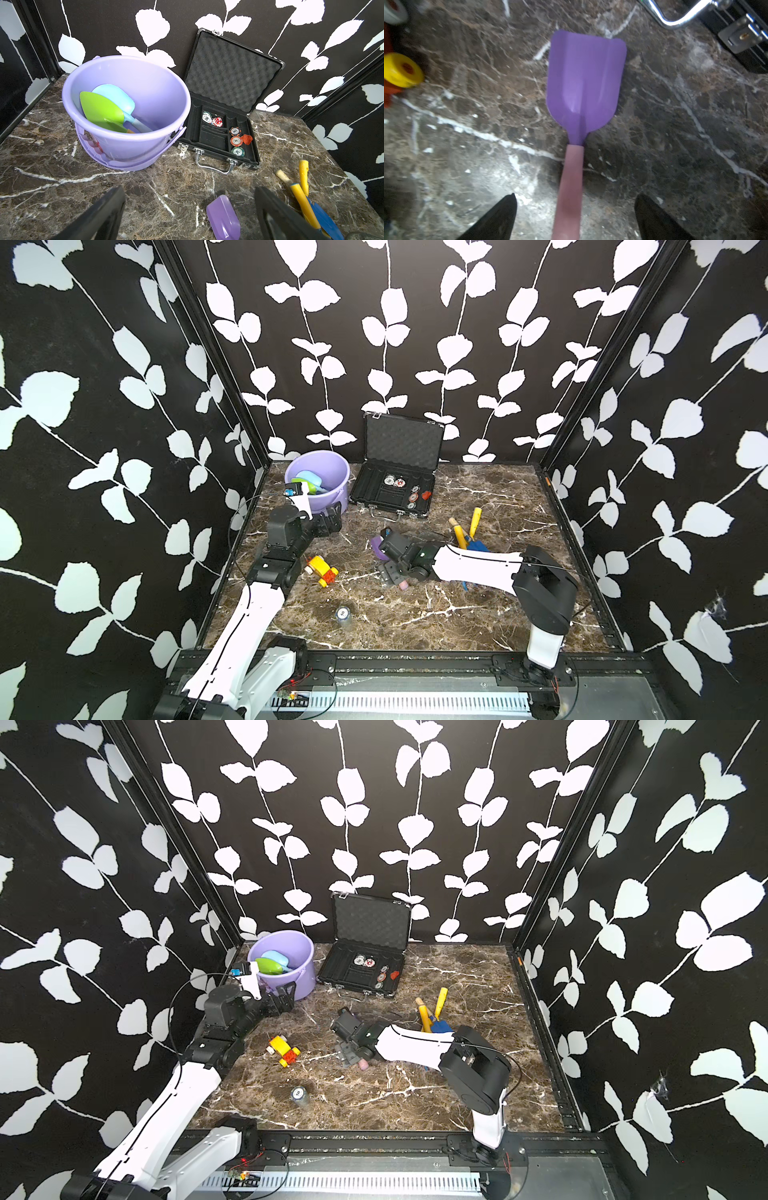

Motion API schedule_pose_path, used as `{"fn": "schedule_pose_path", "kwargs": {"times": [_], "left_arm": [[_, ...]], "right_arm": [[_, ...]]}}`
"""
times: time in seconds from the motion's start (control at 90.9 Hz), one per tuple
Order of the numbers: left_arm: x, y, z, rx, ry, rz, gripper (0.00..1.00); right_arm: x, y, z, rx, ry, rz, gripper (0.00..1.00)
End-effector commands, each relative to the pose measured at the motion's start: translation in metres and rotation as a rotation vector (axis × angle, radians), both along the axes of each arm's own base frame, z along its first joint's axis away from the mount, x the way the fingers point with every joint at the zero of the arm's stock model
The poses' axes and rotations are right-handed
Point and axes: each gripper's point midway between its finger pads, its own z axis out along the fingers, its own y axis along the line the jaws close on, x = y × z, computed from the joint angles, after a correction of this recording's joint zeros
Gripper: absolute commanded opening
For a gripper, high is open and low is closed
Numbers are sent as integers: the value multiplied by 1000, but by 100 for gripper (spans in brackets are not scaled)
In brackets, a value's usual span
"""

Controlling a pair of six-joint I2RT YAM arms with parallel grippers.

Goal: Organize the gardening tools
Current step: Pick up the gardening tool from the center of the board.

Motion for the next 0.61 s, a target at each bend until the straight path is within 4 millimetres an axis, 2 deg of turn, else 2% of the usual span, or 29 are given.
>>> {"fn": "schedule_pose_path", "kwargs": {"times": [0.0, 0.242, 0.396, 0.528, 0.594], "left_arm": [[0, 0, -3, -3, -4, 1, 99], [5, -2, -14, 15, 57, -6, 99], [7, -4, -20, 14, 60, -14, 99], [7, -3, -23, 17, 67, -13, 99], [6, -4, -24, 17, 70, -17, 99]], "right_arm": [[-2, -10, -12, -26, 27, -6, 87], [-16, 4, -44, -17, 144, 33, 71], [-19, 6, -52, -42, 165, 45, 60], [-21, 2, -52, -72, 152, 48, 41], [-21, 0, -51, -86, 137, 47, 25]]}}
